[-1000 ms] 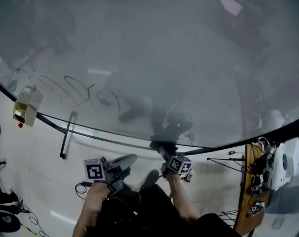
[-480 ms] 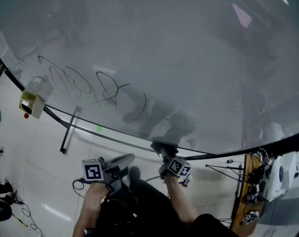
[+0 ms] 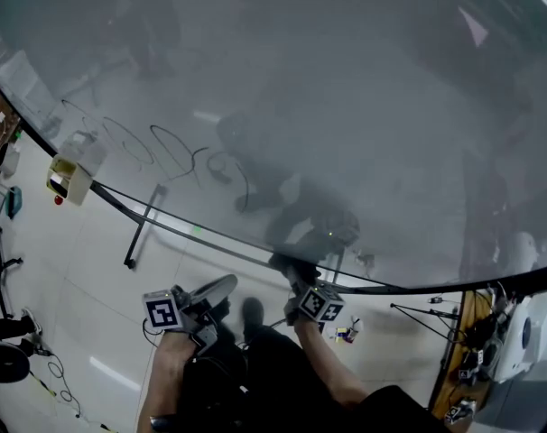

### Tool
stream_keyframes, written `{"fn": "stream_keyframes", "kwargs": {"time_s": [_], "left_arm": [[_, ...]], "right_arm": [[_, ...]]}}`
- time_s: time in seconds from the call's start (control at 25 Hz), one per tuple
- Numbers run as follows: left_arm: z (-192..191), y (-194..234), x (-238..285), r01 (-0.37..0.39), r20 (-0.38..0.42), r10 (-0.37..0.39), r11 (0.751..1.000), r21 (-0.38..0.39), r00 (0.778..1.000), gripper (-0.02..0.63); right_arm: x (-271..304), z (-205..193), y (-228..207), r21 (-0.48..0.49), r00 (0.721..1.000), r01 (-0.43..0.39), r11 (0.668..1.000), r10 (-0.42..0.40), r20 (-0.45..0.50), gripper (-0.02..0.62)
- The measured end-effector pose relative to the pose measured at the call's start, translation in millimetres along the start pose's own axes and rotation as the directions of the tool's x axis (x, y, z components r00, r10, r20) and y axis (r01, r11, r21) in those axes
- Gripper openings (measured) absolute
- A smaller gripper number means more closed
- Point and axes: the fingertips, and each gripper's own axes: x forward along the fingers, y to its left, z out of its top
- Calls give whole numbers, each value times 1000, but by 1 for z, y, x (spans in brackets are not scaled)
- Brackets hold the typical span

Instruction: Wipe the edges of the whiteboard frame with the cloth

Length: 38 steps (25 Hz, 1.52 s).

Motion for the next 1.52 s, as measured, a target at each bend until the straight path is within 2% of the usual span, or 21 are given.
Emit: {"fn": "stream_keyframes", "kwargs": {"time_s": [0.28, 0.64, 0.8, 0.92, 1.04, 1.28, 1.52], "left_arm": [[23, -1, -35, 14, 4, -14, 1000, 14, 1000, -3], [75, -5, -119, 42, -9, -41, 999, 32, 999, -3], [92, -8, -153, 73, 9, -73, 997, -12, 997, -3], [103, -8, -175, 75, 19, -75, 997, -8, 997, -3], [108, -9, -196, 66, 28, -66, 998, -1, 997, -3], [125, -15, -230, 28, 28, -30, 996, 79, 999, -3], [139, -12, -253, 10, 60, -15, 997, 80, 998, -3]], "right_arm": [[16, -11, 15, 11, 1000, 29, 1000, -29, -1, 97], [66, -31, 69, 16, 994, 95, 995, -96, 43, 97], [86, -43, 92, 30, 993, 107, 994, -108, 50, 97], [100, -50, 107, 42, 993, 103, 994, -105, 54, 97], [111, -56, 120, 57, 993, 98, 993, -102, 58, 97], [130, -64, 144, 72, 995, 73, 995, -77, 63, 97], [148, -70, 164, 41, 995, 64, 997, -67, 68, 97]]}}
